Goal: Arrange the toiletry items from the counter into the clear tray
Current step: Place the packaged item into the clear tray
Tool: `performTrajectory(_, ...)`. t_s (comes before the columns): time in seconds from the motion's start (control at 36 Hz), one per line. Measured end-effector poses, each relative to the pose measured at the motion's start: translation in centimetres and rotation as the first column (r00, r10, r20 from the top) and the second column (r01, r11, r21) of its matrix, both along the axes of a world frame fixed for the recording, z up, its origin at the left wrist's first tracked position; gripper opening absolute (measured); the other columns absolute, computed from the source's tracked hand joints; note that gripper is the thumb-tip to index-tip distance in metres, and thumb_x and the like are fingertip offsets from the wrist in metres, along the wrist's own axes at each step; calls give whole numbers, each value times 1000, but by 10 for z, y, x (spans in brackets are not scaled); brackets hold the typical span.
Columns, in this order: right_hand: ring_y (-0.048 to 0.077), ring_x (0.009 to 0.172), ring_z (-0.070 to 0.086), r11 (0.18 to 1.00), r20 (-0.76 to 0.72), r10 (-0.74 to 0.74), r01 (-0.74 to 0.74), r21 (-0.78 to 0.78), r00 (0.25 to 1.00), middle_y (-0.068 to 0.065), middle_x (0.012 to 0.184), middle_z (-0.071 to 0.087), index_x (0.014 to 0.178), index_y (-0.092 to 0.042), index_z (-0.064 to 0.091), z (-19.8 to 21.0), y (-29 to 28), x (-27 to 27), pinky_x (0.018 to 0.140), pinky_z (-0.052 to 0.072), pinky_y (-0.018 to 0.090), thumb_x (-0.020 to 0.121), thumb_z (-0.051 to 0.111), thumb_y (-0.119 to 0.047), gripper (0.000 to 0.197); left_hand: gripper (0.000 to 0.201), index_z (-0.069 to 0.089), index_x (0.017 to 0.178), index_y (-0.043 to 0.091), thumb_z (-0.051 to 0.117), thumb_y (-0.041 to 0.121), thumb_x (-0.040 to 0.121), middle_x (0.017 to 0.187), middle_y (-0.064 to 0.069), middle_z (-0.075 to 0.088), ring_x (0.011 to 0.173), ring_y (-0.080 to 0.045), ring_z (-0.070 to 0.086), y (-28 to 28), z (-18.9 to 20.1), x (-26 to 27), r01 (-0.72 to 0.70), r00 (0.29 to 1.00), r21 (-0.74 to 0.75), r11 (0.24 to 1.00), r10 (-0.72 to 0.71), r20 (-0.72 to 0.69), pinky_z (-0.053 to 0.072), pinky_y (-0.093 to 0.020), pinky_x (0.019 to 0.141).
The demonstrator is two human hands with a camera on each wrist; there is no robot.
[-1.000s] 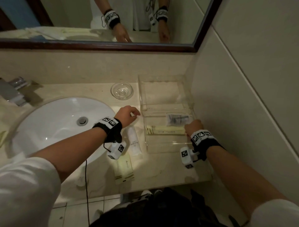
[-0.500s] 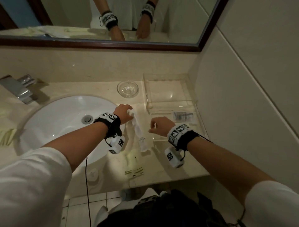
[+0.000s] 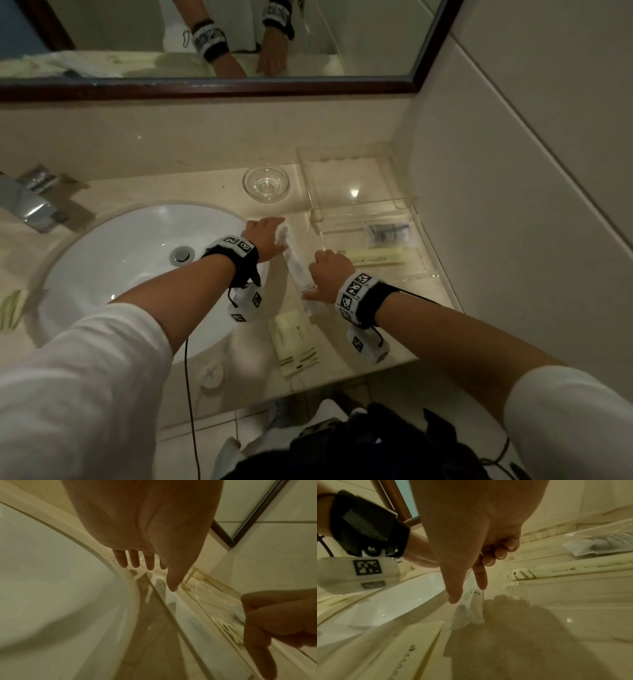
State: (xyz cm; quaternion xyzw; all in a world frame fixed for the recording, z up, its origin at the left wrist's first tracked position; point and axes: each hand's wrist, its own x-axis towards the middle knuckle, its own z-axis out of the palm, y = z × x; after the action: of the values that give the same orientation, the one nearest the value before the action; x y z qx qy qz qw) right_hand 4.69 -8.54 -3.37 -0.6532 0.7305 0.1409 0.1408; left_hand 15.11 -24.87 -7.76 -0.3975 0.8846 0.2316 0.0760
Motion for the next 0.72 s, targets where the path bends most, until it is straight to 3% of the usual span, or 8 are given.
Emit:
performTrajectory(0.19, 29, 110, 45, 999, -35, 1, -2, -33, 999, 11, 118, 50, 110, -8, 58, -6, 4, -3, 92, 37, 39, 75, 59, -65, 67, 69, 18, 147, 32, 52, 39, 89, 154, 2, 27, 138, -33, 24, 2, 1, -5, 46, 997, -30, 999, -44, 57, 28, -47, 110)
performTrajectory(0.47, 28, 104, 45, 999, -51, 37, -37, 0, 998, 10, 110, 50, 103, -9, 64, -10, 2, 1, 86, 35, 39, 76, 56, -66, 63, 66, 20, 146, 35, 50, 34, 87, 151, 1, 32, 134, -35, 29, -1, 6, -8, 78, 995, -29, 997, -76, 60, 32, -46, 107)
performTrajectory(0.61, 29, 107, 44, 1000, -19, 6, -6, 5, 1000, 11, 112, 51, 101, -8, 66, -12, 1, 0, 92, 34, 40, 75, 61, -61, 59, 70, 27, 144, 34, 59, 26, 82, 146, -3, 37, 128, -35, 34, -6, 9, -9, 101, 994, -49, 994, -98, 53, 36, -43, 104)
performTrajectory(0.72, 29, 109, 44, 1000, -7, -21, 21, 3, 1000, 11, 110, 53, 100, -9, 67, -14, 1, 0, 95, 33, 41, 73, 62, -62, 59, 62, 39, 138, 37, 63, 26, 82, 133, -8, 45, 121, -34, 38, -10, 9, -6, 97, 995, -75, 992, -96, 21, 37, -40, 99)
